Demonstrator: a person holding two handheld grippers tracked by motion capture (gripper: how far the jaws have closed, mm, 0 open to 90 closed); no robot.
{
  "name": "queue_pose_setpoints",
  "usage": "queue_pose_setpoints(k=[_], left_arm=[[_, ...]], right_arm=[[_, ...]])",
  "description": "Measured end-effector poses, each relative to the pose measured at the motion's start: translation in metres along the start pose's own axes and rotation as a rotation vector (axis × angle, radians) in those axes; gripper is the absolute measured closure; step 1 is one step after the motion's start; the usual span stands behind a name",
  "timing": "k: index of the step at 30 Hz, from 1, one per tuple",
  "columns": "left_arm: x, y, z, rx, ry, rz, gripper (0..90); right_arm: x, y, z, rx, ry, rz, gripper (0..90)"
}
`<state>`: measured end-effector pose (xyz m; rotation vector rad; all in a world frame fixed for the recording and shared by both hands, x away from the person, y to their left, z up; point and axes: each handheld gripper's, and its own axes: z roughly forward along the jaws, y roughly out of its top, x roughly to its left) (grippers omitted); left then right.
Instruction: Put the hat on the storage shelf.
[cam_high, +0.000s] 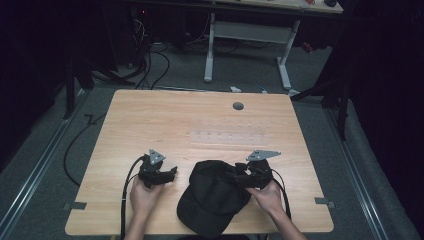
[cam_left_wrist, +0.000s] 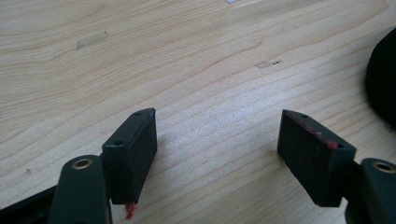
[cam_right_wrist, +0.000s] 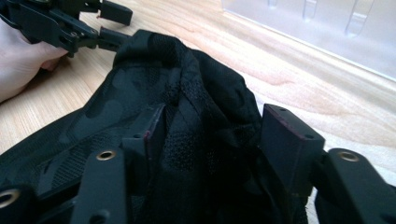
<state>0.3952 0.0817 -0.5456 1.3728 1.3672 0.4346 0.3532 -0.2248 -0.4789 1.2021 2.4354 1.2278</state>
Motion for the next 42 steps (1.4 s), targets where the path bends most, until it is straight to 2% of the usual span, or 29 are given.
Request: queue_pose_setpoints(k=[3, 5, 10, 13, 18, 22, 31, 35, 42], left_arm=[[0.0, 0.0, 0.0, 0.002, 0.002, 0.007, 28.9], [0.0, 0.0, 0.0, 0.003, 0.001, 0.005, 29.0], [0.0, 0.0, 0.0, 0.002, 0.003, 0.009, 28.9], [0.0, 0.0, 0.0, 0.002, 0.003, 0.009, 28.9], [0.0, 0.0, 0.0, 0.001, 0.002, 0.007, 29.0], [0.001, 0.001, 0.0, -0.002, -0.003, -0.018, 30.2], [0.0, 0.0, 0.0, -0.002, 0.002, -0.004, 29.8], [0.003, 0.003, -0.001, 0.003, -0.023, -0.048, 27.4], [0.002, 0.002, -0.003, 0.018, -0.03, -0.03, 26.9]], right_arm=[[0.0, -0.001, 0.004, 0.016, -0.004, 0.002, 49.0], [0.0, -0.002, 0.005, 0.023, 0.018, 0.009, 56.8], [0.0, -0.002, 0.006, 0.03, 0.047, -0.009, 77.9], [0.001, -0.001, 0.004, 0.022, 0.053, -0.009, 82.7], [0.001, -0.001, 0.001, 0.003, 0.076, -0.01, 84.1], [0.0, 0.001, -0.006, -0.021, 0.085, -0.013, 84.3], [-0.002, 0.009, -0.021, -0.064, 0.078, -0.042, 84.4], [-0.005, 0.011, -0.026, -0.079, 0.085, -0.038, 84.4], [-0.008, 0.016, -0.038, -0.121, 0.079, -0.039, 84.4]])
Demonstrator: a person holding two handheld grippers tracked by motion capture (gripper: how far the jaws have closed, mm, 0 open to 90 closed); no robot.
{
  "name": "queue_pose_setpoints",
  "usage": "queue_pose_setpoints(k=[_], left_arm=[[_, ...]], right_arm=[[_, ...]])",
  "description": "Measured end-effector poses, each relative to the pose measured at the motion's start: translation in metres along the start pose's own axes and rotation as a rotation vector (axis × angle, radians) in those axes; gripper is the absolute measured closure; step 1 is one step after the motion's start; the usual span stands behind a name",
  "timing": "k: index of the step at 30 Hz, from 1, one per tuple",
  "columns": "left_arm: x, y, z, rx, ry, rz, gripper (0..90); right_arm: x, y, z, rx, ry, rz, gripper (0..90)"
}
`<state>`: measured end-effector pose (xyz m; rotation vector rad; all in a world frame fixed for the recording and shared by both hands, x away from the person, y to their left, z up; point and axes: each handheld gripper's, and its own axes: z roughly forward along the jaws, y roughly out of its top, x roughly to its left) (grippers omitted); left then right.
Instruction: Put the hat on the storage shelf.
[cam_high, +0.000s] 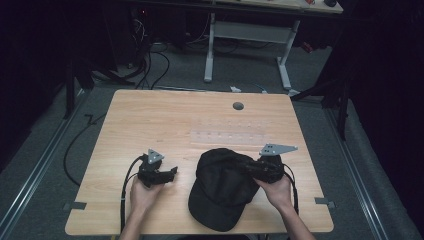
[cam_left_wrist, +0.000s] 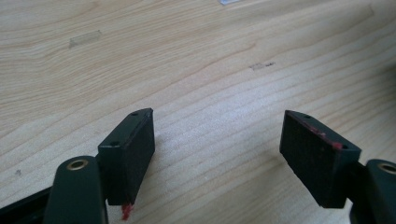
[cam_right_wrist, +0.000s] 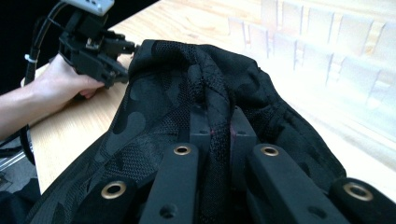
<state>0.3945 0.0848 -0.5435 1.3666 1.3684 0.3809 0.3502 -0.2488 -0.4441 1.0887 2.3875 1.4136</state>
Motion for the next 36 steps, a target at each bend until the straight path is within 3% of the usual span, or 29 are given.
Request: queue_pose_setpoints(k=[7, 12, 18, 21, 29, 36], left_arm=[[-0.003, 0.003, -0.003, 0.05, -0.046, -0.062, 23.2], [-0.005, 0.01, -0.011, 0.056, -0.1, -0.105, 21.4], [-0.012, 0.02, -0.022, 0.084, -0.156, -0.12, 17.8], [-0.023, 0.031, -0.033, 0.068, -0.232, -0.139, 17.5], [-0.051, 0.044, -0.043, 0.09, -0.339, -0.127, 17.2], [-0.071, 0.049, -0.043, 0.15, -0.412, -0.12, 15.9]], right_arm=[[-0.002, 0.006, -0.009, -0.023, -0.012, -0.019, 84.4], [-0.005, 0.011, -0.013, -0.041, -0.01, -0.028, 84.4], [-0.009, 0.019, -0.017, -0.066, -0.005, -0.03, 84.4], [-0.009, 0.024, -0.018, -0.071, -0.016, -0.043, 84.4], [-0.009, 0.031, -0.02, -0.079, -0.046, -0.082, 84.4], [-0.007, 0.034, -0.021, -0.091, -0.057, -0.111, 84.3]])
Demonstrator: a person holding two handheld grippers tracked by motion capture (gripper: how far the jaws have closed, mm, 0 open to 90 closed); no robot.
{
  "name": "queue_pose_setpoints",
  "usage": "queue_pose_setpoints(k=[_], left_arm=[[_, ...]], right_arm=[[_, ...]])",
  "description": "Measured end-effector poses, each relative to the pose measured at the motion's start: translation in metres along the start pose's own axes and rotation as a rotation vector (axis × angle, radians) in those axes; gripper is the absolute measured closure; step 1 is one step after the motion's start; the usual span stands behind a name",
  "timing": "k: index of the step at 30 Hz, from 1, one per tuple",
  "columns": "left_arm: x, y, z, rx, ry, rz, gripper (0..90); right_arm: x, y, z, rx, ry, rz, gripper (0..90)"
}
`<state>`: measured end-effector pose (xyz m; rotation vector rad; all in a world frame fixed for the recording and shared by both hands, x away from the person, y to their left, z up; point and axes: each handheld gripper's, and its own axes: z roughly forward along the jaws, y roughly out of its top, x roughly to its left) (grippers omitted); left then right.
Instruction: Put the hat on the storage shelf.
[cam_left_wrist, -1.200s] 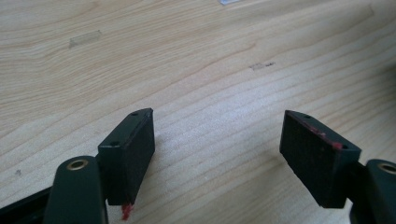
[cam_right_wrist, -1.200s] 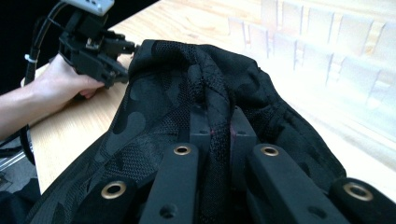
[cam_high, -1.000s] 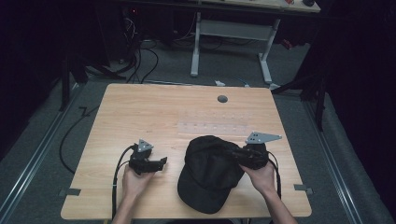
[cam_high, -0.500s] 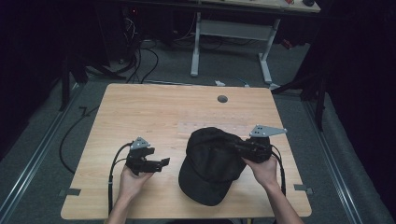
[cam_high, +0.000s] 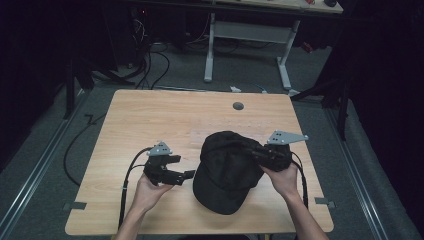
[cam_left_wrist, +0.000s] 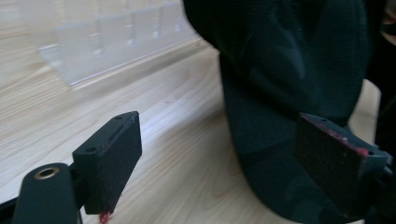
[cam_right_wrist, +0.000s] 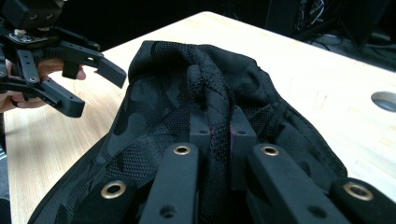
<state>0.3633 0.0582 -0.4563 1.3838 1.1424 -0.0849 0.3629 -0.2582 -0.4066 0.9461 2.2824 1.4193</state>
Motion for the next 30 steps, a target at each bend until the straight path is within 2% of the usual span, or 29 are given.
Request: queue_pose_setpoints(k=[8, 17, 19, 23, 27, 30], left_arm=[[-0.011, 0.003, 0.01, 0.046, -0.044, -0.016, 15.3], [-0.013, 0.004, 0.023, 0.107, -0.05, -0.036, 15.0], [-0.013, 0.005, 0.024, 0.117, -0.062, -0.044, 14.9], [-0.013, 0.003, 0.029, 0.152, -0.073, -0.035, 15.3], [-0.016, 0.001, 0.03, 0.182, -0.103, -0.03, 16.4], [-0.019, 0.001, 0.03, 0.194, -0.122, -0.019, 22.2]], right_arm=[[0.006, 0.005, 0.004, -0.014, 0.014, -0.045, 84.3], [0.008, 0.007, 0.005, -0.046, 0.054, -0.063, 84.3], [0.009, 0.008, 0.004, -0.051, 0.063, -0.066, 84.2], [0.01, 0.011, 0.003, -0.063, 0.072, -0.089, 84.1], [0.011, 0.015, 0.003, -0.073, 0.093, -0.105, 84.0], [0.011, 0.017, 0.004, -0.079, 0.104, -0.108, 84.0]])
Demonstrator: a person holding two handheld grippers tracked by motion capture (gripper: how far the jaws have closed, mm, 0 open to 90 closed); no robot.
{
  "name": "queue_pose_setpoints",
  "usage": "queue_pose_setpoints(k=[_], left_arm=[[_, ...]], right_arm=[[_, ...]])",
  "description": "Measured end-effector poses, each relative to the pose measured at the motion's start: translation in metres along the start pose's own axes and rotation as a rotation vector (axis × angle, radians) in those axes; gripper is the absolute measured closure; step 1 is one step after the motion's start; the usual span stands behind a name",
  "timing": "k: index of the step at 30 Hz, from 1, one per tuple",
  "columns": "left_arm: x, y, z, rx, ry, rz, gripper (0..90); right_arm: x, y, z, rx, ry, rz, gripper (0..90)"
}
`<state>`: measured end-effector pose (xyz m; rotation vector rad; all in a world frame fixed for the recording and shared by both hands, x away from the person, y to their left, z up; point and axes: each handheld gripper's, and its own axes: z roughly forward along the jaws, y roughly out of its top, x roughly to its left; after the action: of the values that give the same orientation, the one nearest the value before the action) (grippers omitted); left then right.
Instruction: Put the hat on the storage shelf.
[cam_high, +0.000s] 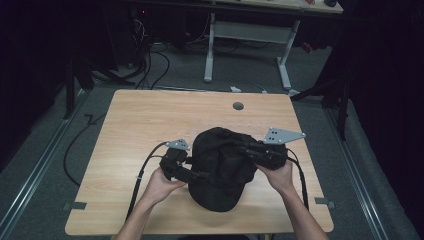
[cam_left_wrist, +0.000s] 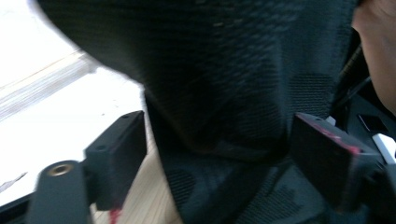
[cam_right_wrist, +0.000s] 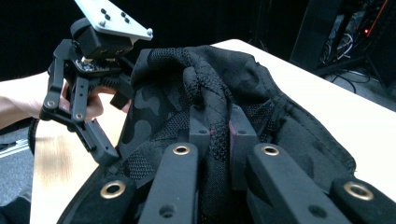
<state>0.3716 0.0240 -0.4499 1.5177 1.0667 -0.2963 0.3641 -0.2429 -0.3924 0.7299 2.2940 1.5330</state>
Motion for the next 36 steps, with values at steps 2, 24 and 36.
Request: queue_pose_setpoints(k=[2, 24, 36], left_arm=[[-0.002, 0.0, 0.0, 0.008, -0.01, 0.011, 27.8], [-0.01, 0.0, -0.017, 0.018, -0.122, 0.03, 65.1], [-0.023, -0.001, -0.028, 0.006, -0.185, 0.088, 72.0]], right_arm=[[-0.001, 0.001, 0.002, -0.011, 0.008, 0.0, 83.9], [-0.009, 0.007, 0.002, -0.063, -0.017, -0.006, 79.1], [-0.009, 0.007, -0.001, -0.057, -0.02, -0.002, 69.5]])
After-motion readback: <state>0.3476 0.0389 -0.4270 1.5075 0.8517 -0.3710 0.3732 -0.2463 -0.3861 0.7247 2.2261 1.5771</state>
